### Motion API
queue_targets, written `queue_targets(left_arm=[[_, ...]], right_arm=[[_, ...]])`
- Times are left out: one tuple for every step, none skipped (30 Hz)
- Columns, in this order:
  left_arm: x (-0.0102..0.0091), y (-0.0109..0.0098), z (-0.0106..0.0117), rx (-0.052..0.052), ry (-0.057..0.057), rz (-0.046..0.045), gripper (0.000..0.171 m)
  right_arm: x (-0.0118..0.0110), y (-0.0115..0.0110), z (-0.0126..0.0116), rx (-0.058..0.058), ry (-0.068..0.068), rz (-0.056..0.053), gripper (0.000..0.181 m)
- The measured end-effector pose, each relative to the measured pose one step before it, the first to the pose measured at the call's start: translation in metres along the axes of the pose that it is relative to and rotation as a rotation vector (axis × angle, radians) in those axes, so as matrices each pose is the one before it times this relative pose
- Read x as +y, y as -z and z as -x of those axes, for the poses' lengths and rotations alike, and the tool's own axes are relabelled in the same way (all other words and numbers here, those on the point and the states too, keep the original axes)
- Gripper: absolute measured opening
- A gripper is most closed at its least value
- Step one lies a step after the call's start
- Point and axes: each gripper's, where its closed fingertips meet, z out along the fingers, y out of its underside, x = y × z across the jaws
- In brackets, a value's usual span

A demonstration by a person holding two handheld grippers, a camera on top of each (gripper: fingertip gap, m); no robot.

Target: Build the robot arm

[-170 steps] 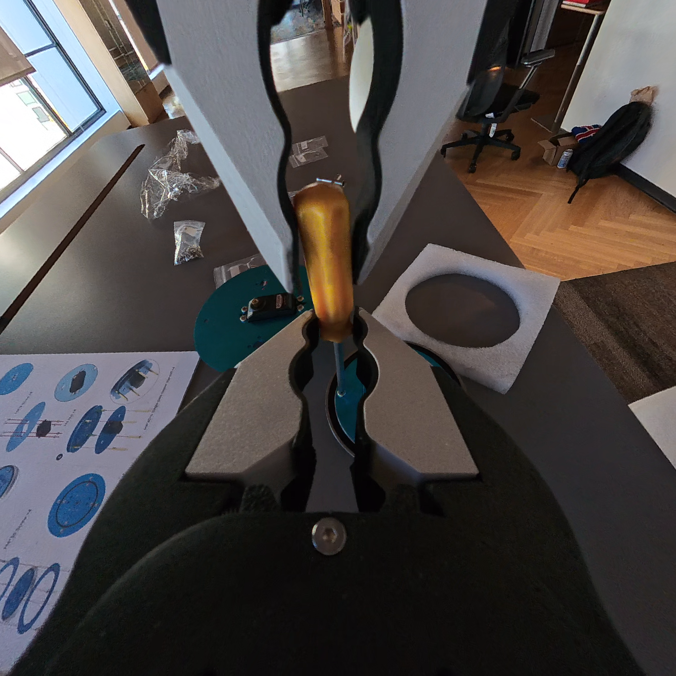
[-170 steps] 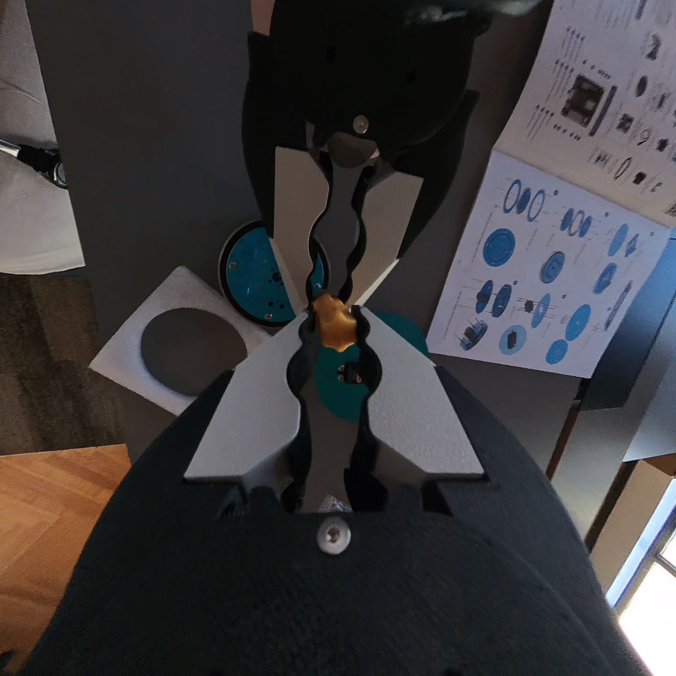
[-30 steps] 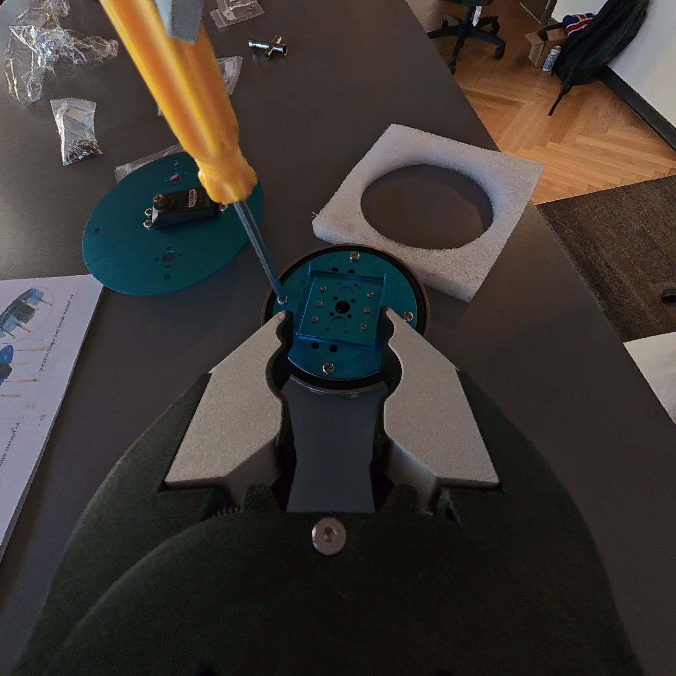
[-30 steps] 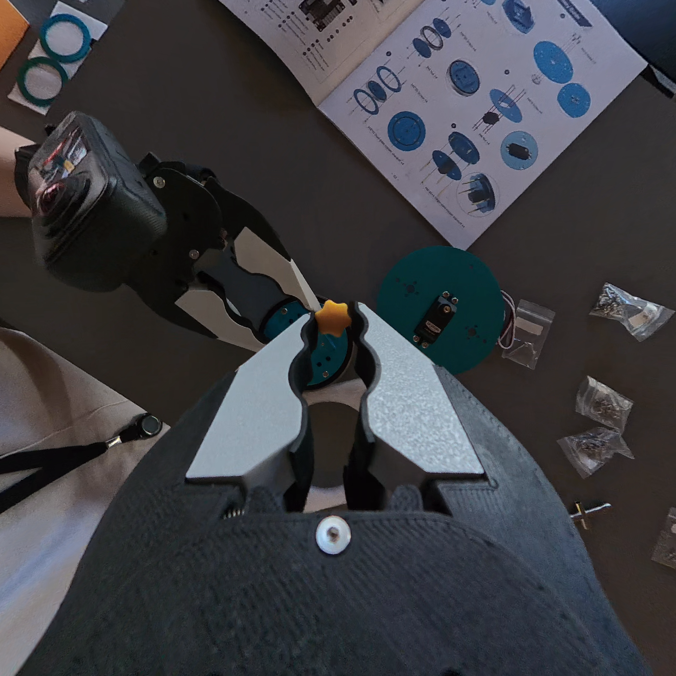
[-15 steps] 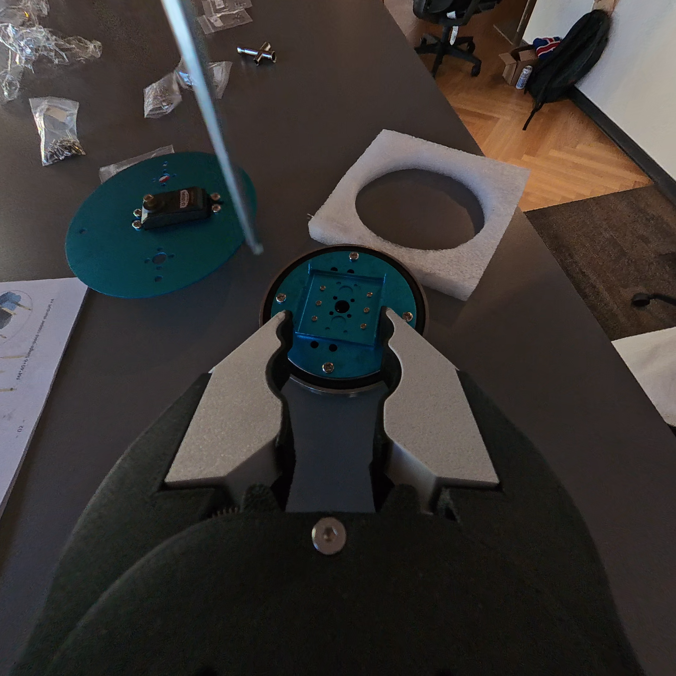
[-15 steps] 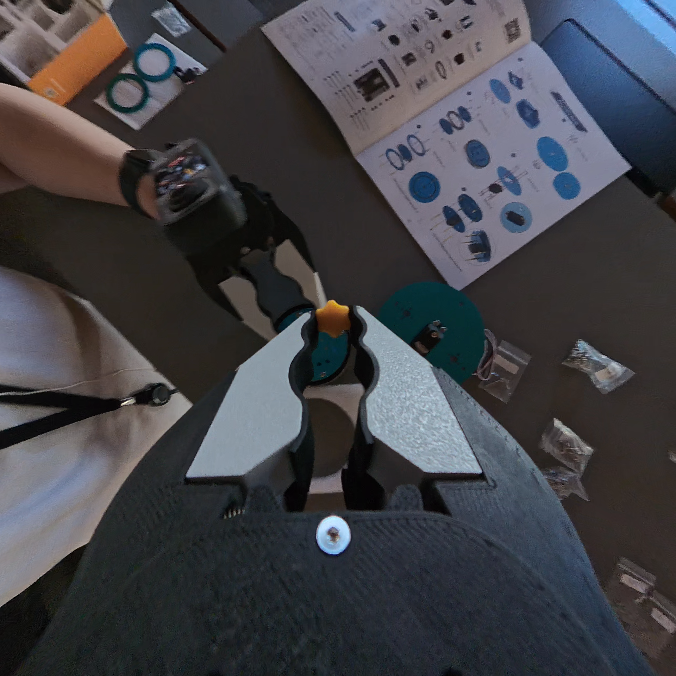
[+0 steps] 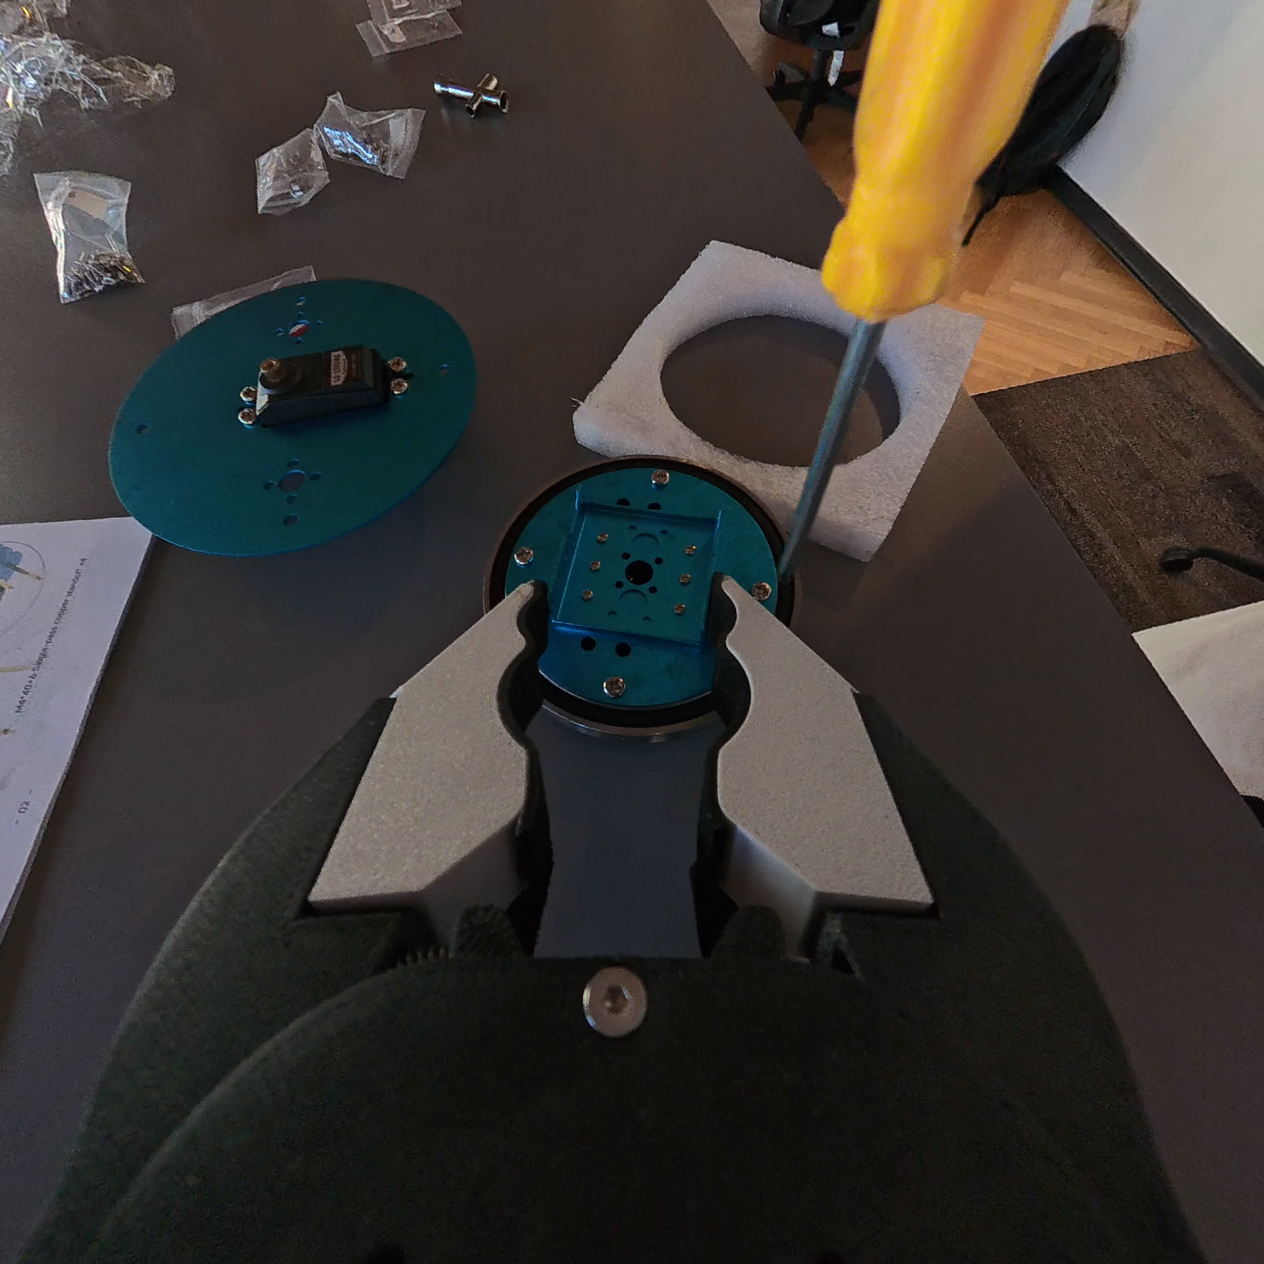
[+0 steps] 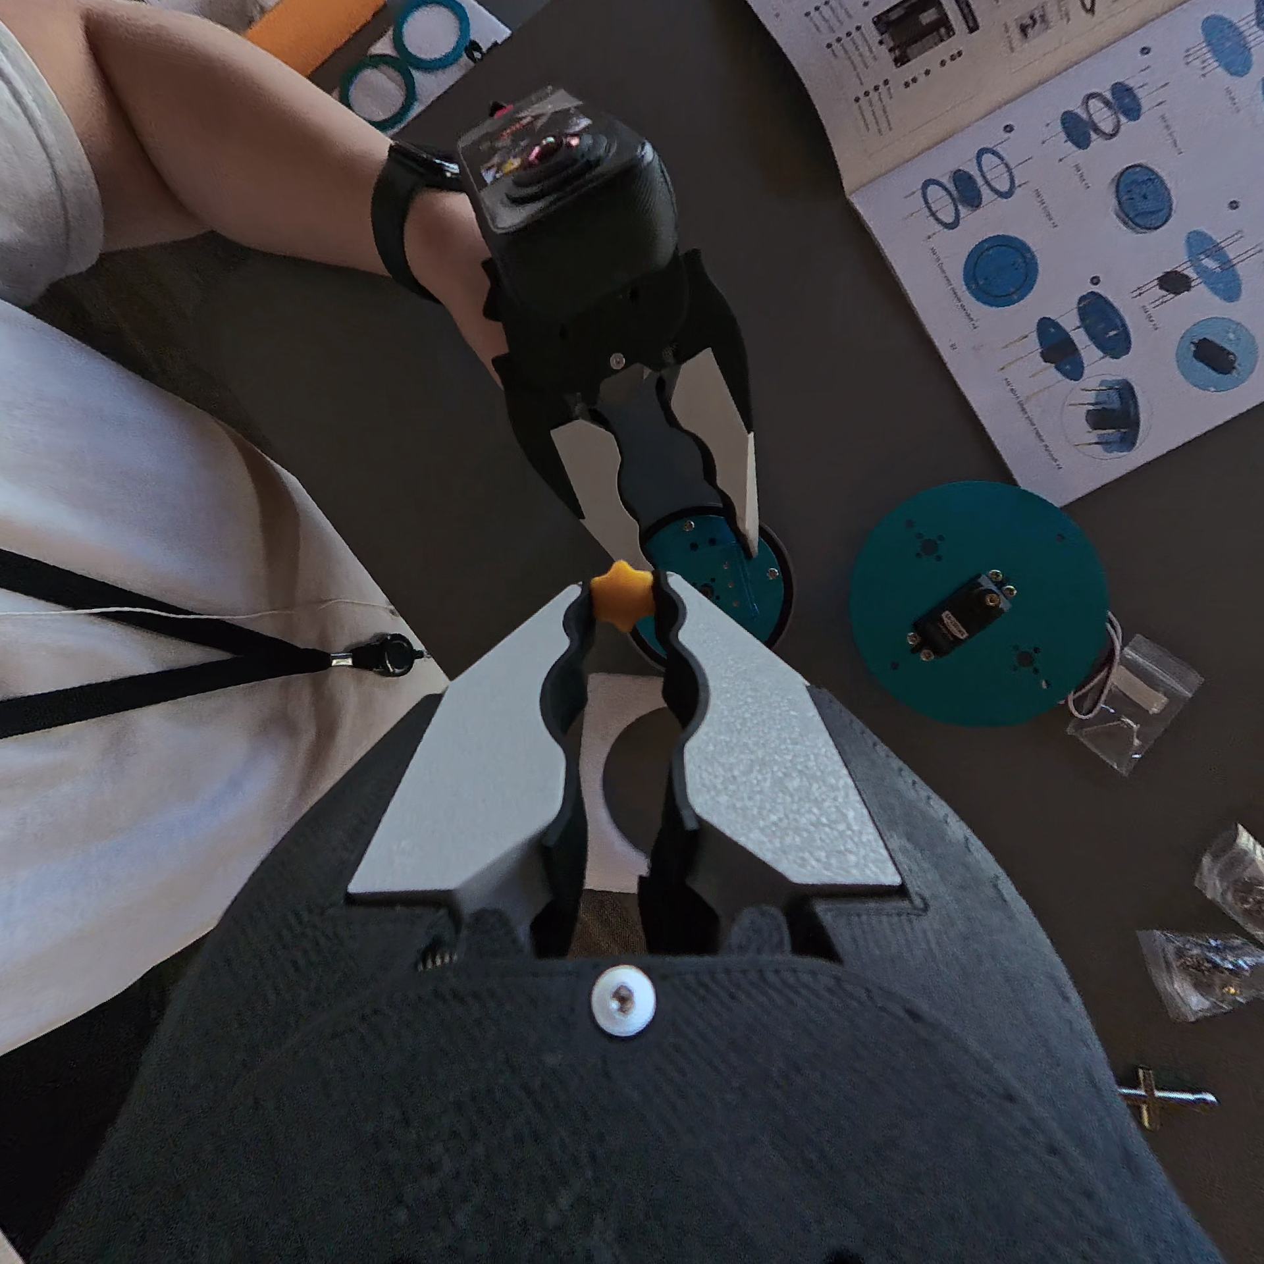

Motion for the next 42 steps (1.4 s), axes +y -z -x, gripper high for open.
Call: queue_targets(left_arm=[[0.00005,0.00007,0.00009,0.0001,0.0001,0.00003,0.047],[0.00000,0.00000,0.00001,0.0000,0.0000,0.00000,0.047],[0.00000,0.00002,-0.00009,0.0000,-0.0001,-0.00001,0.047],[0.00000,-0.00001,0.00003,0.0004,0.0001,0.00007,0.047],[0.00001,0.00001,-0.00007,0.0003,0.0003,0.00011,0.047],[0.00000,-0.00002,0.00003,0.0004,0.0002,0.00001,0.047],[0.00005,0.00005,0.00009,0.0008,0.0001,0.00007,0.047],[0.00005,0.00007,-0.00004,0.0010,0.0002,0.00001,0.047],[0.00000,-0.00001,-0.00004,0.0009,0.0001,0.00006,0.047],[-0.00004,-0.00008,-0.00008,0.0006,-0.0002,0.00008,0.047],[-0.00001,-0.00002,0.00005,0.0005,-0.0003,-0.00001,0.047],[0.00005,0.00005,0.00009,0.0008,0.0002,0.00002,0.047],[0.00004,0.00006,-0.00002,0.0009,0.0003,-0.00009,0.047],[0.00000,0.00000,-0.00014,0.0008,0.0005,-0.00001,0.047],[-0.00001,-0.00002,0.00001,0.0006,0.0001,-0.00002,0.047],[-0.00002,-0.00002,0.00002,0.0007,-0.0003,-0.00011,0.047],[-0.00004,-0.00005,0.00005,0.0011,-0.0001,-0.00021,0.047],[-0.00003,-0.00003,-0.00007,0.0012,0.0001,-0.00015,0.047],[-0.00003,-0.00001,-0.00010,0.0011,-0.0008,-0.00019,0.047],[0.00006,-0.00007,-0.00006,0.0011,-0.0013,-0.00019,0.047],[-0.00003,-0.00004,0.00008,0.0009,0.0000,-0.00010,0.047],[0.00005,0.00007,0.00002,0.0005,0.0004,-0.00002,0.047],[-0.00002,-0.00001,-0.00001,0.0005,-0.0008,-0.00012,0.047],[-0.00002,-0.00001,-0.00009,0.0010,-0.0007,-0.00016,0.047],[0.00004,0.00005,0.00004,0.0010,0.0005,-0.00003,0.047],[-0.00001,-0.00001,-0.00005,0.0007,-0.0006,-0.00008,0.047],[0.00004,0.00006,0.00002,0.0009,-0.0005,-0.00009,0.047],[0.00004,0.00005,0.00006,0.0013,-0.0003,-0.00005,0.047],[-0.00001,-0.00002,-0.00007,0.0010,0.0005,-0.00001,0.047],[-0.00002,0.00000,-0.00006,0.0003,-0.0012,-0.00018,0.047],[-0.00001,-0.00002,0.00008,0.0005,-0.0007,-0.00005,0.047],[0.00005,0.00007,0.00003,0.0004,0.0005,0.00004,0.047],[0.00003,0.00003,-0.00003,-0.0003,-0.0003,0.00015,0.047],[0.00008,0.00011,-0.00005,-0.0001,-0.0004,0.00017,0.047],[-0.00003,-0.00003,0.00002,0.0003,0.0005,-0.00014,0.047],[0.00001,-0.00017,0.00000,0.0005,0.0015,-0.00004,0.047],[-0.00012,-0.00016,0.00010,0.0008,0.0025,-0.00028,0.047],[-0.00007,-0.00010,0.00004,-0.0001,0.0007,-0.00007,0.047],[-0.00008,-0.00010,-0.00003,-0.0018,-0.0020,0.00006,0.047],[0.00006,-0.00004,-0.00005,-0.0027,-0.0027,-0.00001,0.047],[0.00002,0.00006,0.00007,-0.0023,-0.0020,-0.00004,0.048],[-0.00004,-0.00004,-0.00006,-0.0013,-0.0011,-0.00001,0.047]], right_arm=[[0.00122,-0.00199,-0.00119,0.0043,0.0022,0.0069,0.016],[0.00082,-0.00156,-0.00134,0.0039,0.0014,0.0044,0.016],[0.00008,-0.00121,-0.00075,0.0015,0.0024,-0.0014,0.016],[0.00073,-0.00120,-0.00003,-0.0037,-0.0021,0.0020,0.016],[0.00084,-0.00102,-0.00018,-0.0038,-0.0040,0.0037,0.016],[-0.00014,-0.00080,-0.00013,-0.0014,0.0004,-0.0045,0.016],[-0.00049,-0.00006,-0.00027,0.0004,0.0003,-0.0052,0.016],[0.00015,-0.00002,0.00007,-0.0010,0.0005,0.0001,0.016],[0.00041,0.00020,-0.00023,0.0010,0.0041,0.0026,0.016],[0.00087,-0.00016,-0.00060,0.0039,0.0078,0.0044,0.016],[-0.00017,-0.00003,0.00022,-0.0035,-0.0015,-0.0024,0.016],[-0.00024,-0.00006,-0.00024,-0.0023,0.0000,-0.0026,0.016],[-0.00035,-0.00018,0.00039,-0.0054,0.0065,-0.0027,0.016],[-0.00018,-0.00014,0.00113,-0.0087,0.0216,0.0009,0.016],[-0.00006,-0.00015,0.00234,-0.0110,0.0447,0.0034,0.016],[-0.00016,-0.00020,0.00214,-0.0088,0.0503,0.0053,0.016],[-0.00020,-0.00029,0.00106,-0.0083,0.0304,0.0092,0.016],[-0.00073,-0.00070,0.00121,-0.0133,0.0254,0.0083,0.017],[-0.00085,-0.00074,0.00285,-0.0214,0.0526,0.0067,0.017],[-0.00026,-0.00049,0.00264,-0.0189,0.0770,0.0071,0.017],[-0.00024,-0.00028,0.00081,-0.0143,0.0500,0.0052,0.017],[-0.00037,-0.00035,-0.00069,-0.0197,0.0111,0.0059,0.017],[-0.00027,-0.00037,-0.00132,-0.0229,0.0021,0.0040,0.017],[-0.00002,-0.00009,-0.00133,-0.0236,0.0133,0.0020,0.017],[-0.00009,-0.00026,-0.00027,-0.0274,0.0252,-0.0014,0.017],[0.00019,-0.00010,-0.00005,-0.0249,0.0320,-0.0005,0.017],[0.00070,-0.00024,-0.00048,-0.0203,0.0335,0.0061,0.017],[-0.00037,-0.00035,-0.00025,-0.0194,0.0255,0.0019,0.017],[-0.00006,-0.00021,0.00023,-0.0197,0.0186,0.0065,0.017],[-0.00014,-0.00016,-0.00026,-0.0155,0.0215,0.0075,0.017],[-0.00065,-0.00040,-0.00052,-0.0126,0.0118,0.0052,0.017],[-0.00097,-0.00074,-0.00147,-0.0067,-0.0074,0.0048,0.017],[-0.00122,-0.00074,-0.00280,0.0037,-0.0328,0.0029,0.017],[-0.00052,-0.00058,-0.00171,0.0024,-0.0529,0.0072,0.018],[0.00001,-0.00018,-0.00157,0.0136,-0.0510,0.0041,0.017],[0.00023,0.00015,-0.00118,0.0195,-0.0533,-0.0035,0.018],[0.00054,0.00038,0.00050,0.0212,-0.0403,-0.0074,0.018],[0.00123,0.00075,0.00130,0.0274,-0.0106,-0.0109,0.018],[0.00150,0.00107,0.00149,0.0277,-0.0150,-0.0148,0.018],[0.00100,0.00070,0.00112,0.0268,-0.0291,-0.0177,0.018],[0.00065,0.00049,0.00099,0.0256,-0.0259,-0.0184,0.018],[0.00098,0.00069,0.00066,0.0258,-0.0176,-0.0133,0.018]])
